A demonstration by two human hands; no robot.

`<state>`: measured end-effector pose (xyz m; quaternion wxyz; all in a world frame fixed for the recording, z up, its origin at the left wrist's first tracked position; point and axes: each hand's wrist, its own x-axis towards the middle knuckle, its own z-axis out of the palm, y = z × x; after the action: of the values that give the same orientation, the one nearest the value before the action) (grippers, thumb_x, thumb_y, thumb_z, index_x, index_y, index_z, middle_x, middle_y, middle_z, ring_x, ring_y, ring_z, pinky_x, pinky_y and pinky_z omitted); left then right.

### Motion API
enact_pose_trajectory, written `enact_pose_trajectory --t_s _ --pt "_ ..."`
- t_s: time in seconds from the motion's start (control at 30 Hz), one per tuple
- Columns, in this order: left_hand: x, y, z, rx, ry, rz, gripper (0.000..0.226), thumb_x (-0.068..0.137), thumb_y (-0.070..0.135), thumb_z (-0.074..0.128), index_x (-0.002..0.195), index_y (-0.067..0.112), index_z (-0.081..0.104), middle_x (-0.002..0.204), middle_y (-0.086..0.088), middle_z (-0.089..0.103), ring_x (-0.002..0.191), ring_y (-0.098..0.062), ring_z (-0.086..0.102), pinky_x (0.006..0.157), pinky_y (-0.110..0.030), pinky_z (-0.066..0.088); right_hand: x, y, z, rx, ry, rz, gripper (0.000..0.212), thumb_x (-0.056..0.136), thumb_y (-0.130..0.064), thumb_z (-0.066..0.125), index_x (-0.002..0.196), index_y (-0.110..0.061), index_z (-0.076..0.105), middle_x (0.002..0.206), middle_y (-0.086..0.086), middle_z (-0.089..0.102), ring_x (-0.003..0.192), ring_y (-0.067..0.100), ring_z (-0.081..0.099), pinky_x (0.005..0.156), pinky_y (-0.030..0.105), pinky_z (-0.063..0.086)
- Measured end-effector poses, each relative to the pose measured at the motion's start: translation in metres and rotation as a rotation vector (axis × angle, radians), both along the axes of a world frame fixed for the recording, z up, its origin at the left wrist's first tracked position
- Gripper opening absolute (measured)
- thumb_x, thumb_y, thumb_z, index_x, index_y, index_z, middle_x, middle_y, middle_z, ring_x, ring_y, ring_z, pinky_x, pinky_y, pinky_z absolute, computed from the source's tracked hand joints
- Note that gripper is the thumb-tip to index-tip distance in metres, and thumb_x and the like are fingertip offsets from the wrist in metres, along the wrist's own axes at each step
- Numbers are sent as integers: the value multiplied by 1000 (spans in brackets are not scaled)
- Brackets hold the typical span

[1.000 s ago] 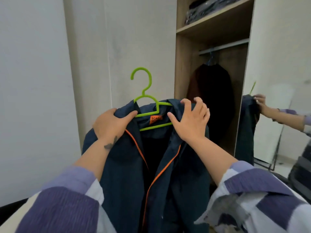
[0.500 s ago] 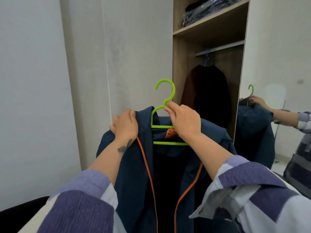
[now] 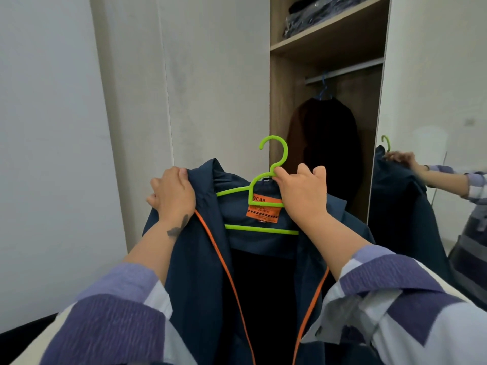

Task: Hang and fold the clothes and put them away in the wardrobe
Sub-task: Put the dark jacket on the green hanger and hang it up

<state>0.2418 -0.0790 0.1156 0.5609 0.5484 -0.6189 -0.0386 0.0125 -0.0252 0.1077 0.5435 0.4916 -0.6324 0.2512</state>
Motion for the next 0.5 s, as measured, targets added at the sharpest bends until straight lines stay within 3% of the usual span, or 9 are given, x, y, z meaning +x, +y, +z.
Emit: enact_pose_trajectory --t_s 0.17,0.23,0.33,0.4,0.5 --pt "4 10 -10 -96 -133 -170 29 101 37 30 80 28 47 81 12 52 96 -16 44 80 -31 17 -4 6 11 -172 -171 216 9 84 -26 69 90 -20 69 47 6 49 47 28 48 57 35 37" --pt "1 11 -14 -109 -170 -197 22 98 44 39 98 25 50 98 9 55 104 -17 49 86 -31 21 1 6 15 -180 -199 294 14 88 -28 62 97 -20 69 52 8 53 50 30 50 60 37 37" --pt "-9 10 -16 -79 -363 -145 52 92 55 42 128 17 44 125 -1 48 118 -22 49 97 -37 29 10 6 22 -109 -231 393 21 92 -34 55 104 -23 68 61 10 58 60 32 54 64 38 36" --pt "-17 7 -15 -47 -404 -150 54 92 55 44 127 14 44 127 -6 50 116 -29 51 92 -39 35 8 6 23 -57 -251 439 24 93 -37 54 107 -23 67 65 11 59 64 32 56 63 37 35" --pt "-32 3 -16 0 -320 -199 42 93 46 49 118 13 47 117 -10 60 107 -34 56 83 -39 40 2 12 18 -17 -282 471 26 94 -38 52 110 -23 66 70 9 59 69 31 55 64 38 39"
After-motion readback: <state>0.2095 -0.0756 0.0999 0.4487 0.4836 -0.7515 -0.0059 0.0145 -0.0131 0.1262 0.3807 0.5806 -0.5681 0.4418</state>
